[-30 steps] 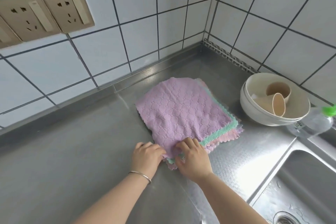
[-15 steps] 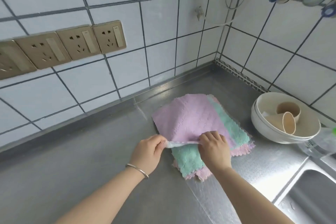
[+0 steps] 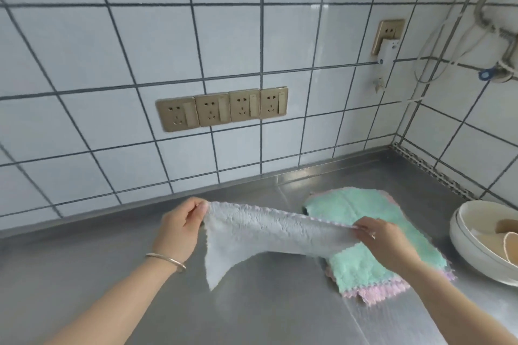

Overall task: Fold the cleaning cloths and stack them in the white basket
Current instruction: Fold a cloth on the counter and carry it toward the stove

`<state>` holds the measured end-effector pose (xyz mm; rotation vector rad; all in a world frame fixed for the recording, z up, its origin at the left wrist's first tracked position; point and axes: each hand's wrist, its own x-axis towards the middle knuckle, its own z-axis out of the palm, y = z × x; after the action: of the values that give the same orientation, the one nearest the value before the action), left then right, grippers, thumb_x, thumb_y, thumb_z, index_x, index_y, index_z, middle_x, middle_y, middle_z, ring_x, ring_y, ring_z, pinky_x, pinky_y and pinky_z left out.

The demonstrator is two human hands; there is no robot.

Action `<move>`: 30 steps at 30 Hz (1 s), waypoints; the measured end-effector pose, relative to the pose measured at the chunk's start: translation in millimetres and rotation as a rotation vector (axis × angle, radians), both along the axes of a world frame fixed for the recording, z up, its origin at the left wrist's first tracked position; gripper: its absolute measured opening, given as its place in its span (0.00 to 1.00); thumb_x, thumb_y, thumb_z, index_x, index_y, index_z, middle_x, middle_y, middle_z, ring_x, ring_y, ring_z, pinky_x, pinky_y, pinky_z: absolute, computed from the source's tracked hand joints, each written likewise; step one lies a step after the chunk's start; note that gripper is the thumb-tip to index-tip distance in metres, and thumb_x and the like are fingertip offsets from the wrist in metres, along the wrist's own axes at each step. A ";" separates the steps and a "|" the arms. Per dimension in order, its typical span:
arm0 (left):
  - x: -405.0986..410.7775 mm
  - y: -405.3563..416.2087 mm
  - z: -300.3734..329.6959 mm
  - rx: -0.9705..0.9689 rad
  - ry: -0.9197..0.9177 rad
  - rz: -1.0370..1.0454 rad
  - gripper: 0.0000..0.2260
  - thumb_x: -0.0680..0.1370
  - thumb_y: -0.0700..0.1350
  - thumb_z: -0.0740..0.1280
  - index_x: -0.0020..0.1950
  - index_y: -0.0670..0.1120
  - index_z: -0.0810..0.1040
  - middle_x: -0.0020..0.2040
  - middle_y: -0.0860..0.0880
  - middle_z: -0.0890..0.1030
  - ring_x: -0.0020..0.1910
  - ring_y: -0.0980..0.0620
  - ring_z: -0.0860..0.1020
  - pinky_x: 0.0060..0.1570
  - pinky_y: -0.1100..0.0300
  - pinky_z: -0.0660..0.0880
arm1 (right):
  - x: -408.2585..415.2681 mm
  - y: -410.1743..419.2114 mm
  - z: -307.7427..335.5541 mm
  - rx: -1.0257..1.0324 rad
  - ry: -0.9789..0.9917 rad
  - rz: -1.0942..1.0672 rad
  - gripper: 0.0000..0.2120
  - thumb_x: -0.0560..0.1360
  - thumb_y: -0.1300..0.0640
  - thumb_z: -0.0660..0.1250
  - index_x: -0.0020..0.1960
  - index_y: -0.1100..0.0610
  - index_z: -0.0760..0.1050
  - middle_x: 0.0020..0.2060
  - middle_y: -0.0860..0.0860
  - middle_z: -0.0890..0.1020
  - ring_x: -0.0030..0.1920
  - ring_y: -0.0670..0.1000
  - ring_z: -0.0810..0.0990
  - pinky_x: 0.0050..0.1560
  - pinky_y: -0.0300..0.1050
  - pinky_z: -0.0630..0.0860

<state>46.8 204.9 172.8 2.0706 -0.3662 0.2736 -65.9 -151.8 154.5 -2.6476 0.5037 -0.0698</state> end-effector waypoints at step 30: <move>-66.9 257.6 10.7 -0.025 0.303 0.305 0.06 0.74 0.39 0.69 0.39 0.50 0.81 0.39 0.57 0.80 0.35 0.70 0.76 0.38 0.79 0.67 | 61.1 229.9 45.5 0.386 -0.074 0.296 0.13 0.70 0.58 0.73 0.32 0.43 0.78 0.34 0.46 0.82 0.40 0.50 0.80 0.35 0.37 0.69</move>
<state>-20.1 462.5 183.5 2.1004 0.1375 0.1404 -4.8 78.1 200.0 -2.3003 0.0836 0.0187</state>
